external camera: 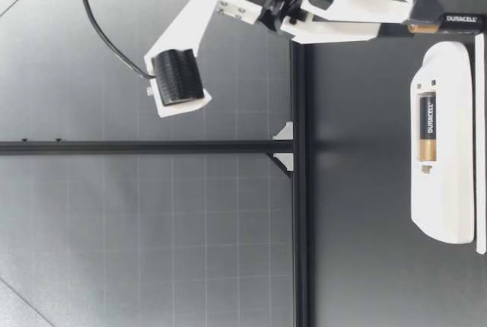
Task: Place the battery into the slot of the remote controller.
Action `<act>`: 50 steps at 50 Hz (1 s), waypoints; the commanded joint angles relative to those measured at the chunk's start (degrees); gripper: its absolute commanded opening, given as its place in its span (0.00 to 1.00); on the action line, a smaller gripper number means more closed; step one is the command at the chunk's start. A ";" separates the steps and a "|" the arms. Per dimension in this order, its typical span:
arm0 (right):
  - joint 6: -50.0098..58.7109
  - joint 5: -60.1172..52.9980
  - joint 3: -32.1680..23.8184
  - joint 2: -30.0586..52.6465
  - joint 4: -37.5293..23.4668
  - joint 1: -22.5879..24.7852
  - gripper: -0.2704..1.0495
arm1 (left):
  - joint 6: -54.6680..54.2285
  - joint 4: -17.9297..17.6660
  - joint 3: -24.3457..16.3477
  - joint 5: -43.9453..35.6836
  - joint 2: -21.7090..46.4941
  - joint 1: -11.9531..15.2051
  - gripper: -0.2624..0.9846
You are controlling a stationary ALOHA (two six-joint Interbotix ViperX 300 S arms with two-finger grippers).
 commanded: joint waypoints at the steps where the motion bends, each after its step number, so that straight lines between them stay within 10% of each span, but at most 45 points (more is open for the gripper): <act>1: -0.09 -0.35 -1.32 -0.44 0.18 0.00 0.50 | -0.09 0.00 -0.79 -0.26 0.35 0.09 0.08; 30: 0.00 0.09 -1.67 -2.55 0.18 0.00 0.24 | -0.88 -0.26 -0.88 0.00 1.85 0.09 0.08; 50: 0.35 -23.82 7.29 -9.93 0.26 0.09 0.23 | -0.62 -1.93 -11.16 12.57 22.15 1.23 0.08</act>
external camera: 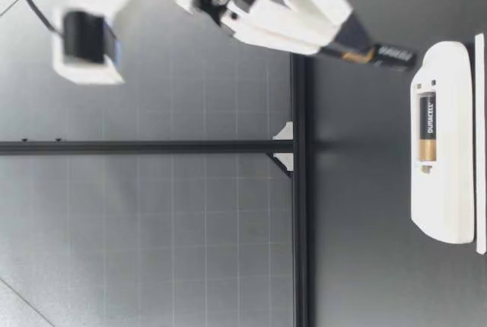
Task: Place the battery into the slot of the remote controller.
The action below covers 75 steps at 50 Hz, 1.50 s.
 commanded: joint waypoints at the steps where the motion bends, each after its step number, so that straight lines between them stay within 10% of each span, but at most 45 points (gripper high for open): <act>1: 0.00 -10.55 1.93 -1.67 0.18 0.00 0.23 | 0.09 0.00 -3.96 1.93 4.57 0.70 0.08; 32: -0.09 -38.06 8.70 6.94 0.18 -2.29 0.23 | 0.88 0.09 -18.90 13.18 31.55 2.90 0.08; 75: 0.09 -40.52 7.38 12.30 0.26 -3.34 0.23 | 0.09 0.09 -20.39 13.27 40.08 2.90 0.08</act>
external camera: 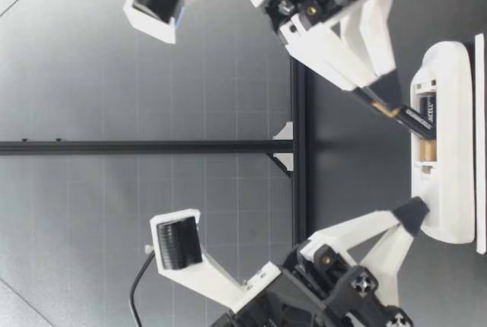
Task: Place the battery into the slot of the remote controller.
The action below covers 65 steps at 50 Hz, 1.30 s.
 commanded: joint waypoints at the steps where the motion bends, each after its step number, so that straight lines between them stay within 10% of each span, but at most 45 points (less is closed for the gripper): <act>1: 0.09 -0.35 -1.32 -0.26 0.09 -0.70 0.23 | -0.09 0.09 -0.53 0.18 -0.26 0.26 0.08; 65: -0.26 15.73 -5.54 -3.34 -0.26 -0.62 0.32 | -0.35 -0.09 -1.14 3.43 -0.35 0.26 0.08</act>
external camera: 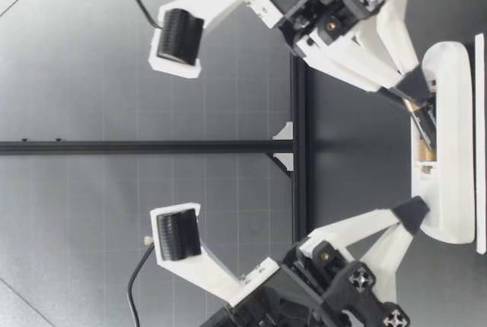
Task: Place the battery into the slot of the remote controller.
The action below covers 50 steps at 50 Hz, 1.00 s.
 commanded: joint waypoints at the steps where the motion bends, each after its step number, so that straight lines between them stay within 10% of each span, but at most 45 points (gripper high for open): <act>1: -0.09 0.26 -1.14 -2.64 -0.09 -0.62 0.33 | 0.00 -0.09 0.00 0.35 -0.44 0.18 0.08; 15: -0.09 0.62 -1.67 -2.90 -0.18 0.53 0.56 | -0.09 -0.09 0.09 0.35 -0.44 0.09 0.08; 31: 3.08 -0.62 -0.35 -6.06 2.81 0.44 0.56 | -0.09 -0.09 0.18 0.35 -0.35 0.18 0.08; 50: 36.91 -3.78 5.71 -10.72 10.72 0.09 0.25 | -0.18 -0.26 -0.26 0.35 -0.53 0.18 0.08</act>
